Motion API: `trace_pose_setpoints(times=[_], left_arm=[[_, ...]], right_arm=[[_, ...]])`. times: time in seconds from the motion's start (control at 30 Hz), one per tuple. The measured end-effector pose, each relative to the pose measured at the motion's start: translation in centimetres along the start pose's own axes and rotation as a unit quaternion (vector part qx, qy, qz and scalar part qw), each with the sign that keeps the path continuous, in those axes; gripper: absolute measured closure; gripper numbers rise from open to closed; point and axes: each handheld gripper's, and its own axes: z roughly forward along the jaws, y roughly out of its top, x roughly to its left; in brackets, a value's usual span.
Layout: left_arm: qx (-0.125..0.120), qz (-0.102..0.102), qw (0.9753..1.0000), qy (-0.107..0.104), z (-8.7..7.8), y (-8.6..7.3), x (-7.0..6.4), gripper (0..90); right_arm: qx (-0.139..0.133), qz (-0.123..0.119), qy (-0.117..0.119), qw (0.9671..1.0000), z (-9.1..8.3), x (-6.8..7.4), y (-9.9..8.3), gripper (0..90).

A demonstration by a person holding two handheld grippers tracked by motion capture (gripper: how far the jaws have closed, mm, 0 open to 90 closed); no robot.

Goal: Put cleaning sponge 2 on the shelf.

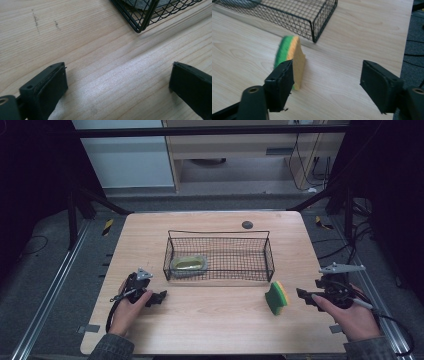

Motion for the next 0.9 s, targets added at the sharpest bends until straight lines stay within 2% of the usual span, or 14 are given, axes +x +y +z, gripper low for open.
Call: trace_pose_setpoints(times=[0.2,0.37,0.5,0.67,0.73,0.9], left_arm=[[-0.020,-0.003,0.9998,0.001,0.2,-0.3,0.0,0.0],[-0.020,-0.013,0.9997,0.010,0.1,-0.3,-0.3,0.0],[-0.026,-0.015,0.9995,0.009,0.2,-0.5,-0.3,0.0],[-0.022,-0.011,0.9997,0.006,0.1,-0.4,-0.2,0.0],[-0.022,-0.011,0.9997,0.006,0.1,-0.4,-0.2,0.0],[-0.022,-0.009,0.9997,0.005,0.1,-0.4,-0.2,0.0]], right_arm=[[0.019,-0.023,0.009,0.9995,0.4,2.1,2.0,20.7],[0.034,-0.032,0.012,0.9988,1.4,3.2,3.0,21.5],[0.043,-0.030,0.010,0.9985,2.0,3.5,3.1,21.9],[0.060,-0.035,-0.005,0.9976,2.4,4.2,3.0,21.9],[0.064,-0.037,-0.004,0.9972,2.7,4.4,3.0,22.1],[0.077,-0.024,0.001,0.9967,4.0,4.1,2.8,22.9]])
